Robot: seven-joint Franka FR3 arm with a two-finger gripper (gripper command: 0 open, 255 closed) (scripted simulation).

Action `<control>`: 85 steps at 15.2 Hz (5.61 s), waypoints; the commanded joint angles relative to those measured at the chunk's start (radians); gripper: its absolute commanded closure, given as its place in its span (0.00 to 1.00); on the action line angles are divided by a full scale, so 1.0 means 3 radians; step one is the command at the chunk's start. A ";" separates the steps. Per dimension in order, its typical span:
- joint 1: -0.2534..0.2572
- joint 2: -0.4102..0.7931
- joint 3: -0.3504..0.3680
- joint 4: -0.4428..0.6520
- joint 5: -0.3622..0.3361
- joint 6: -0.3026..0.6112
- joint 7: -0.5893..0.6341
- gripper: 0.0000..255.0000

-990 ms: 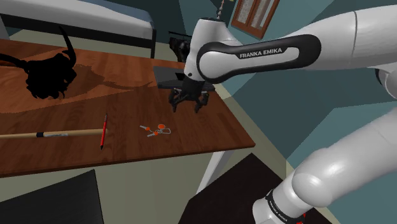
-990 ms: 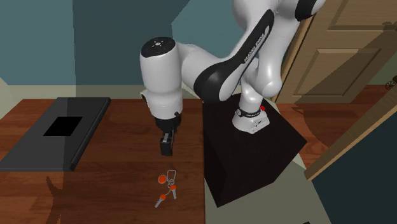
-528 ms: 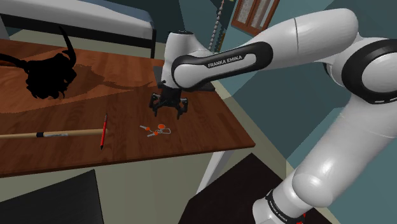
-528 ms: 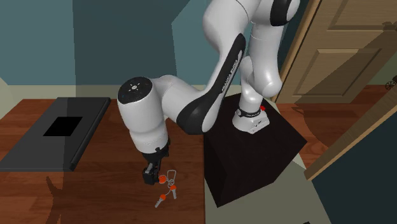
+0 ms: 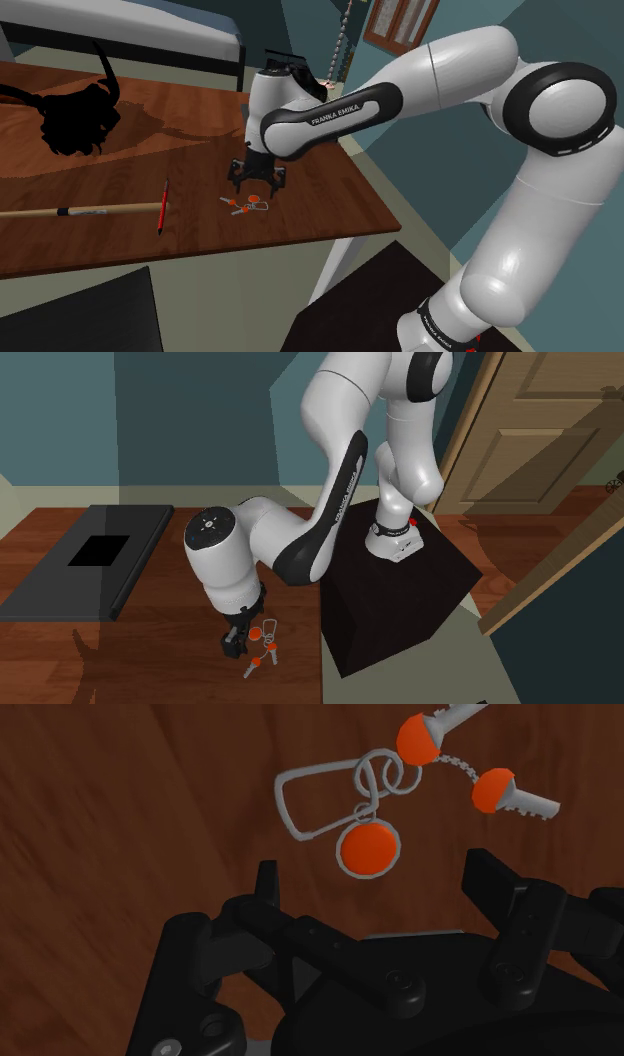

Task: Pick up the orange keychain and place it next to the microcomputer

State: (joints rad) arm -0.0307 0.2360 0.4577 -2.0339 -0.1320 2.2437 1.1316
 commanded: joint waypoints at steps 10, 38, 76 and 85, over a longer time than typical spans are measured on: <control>0.0009 0.0053 -0.0012 -0.0014 -0.0033 0.0062 0.0020 1.00; -0.0051 -0.0357 0.0051 0.0399 0.0224 -0.0712 -0.0153 1.00; -0.1331 0.0289 -0.0956 0.1063 0.0245 -0.0700 -0.2466 1.00; -0.1323 0.0442 -0.0970 0.0867 0.0209 -0.0352 -0.2443 1.00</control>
State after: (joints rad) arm -0.4280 0.3666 0.1669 -1.7633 -0.0683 2.1251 0.3975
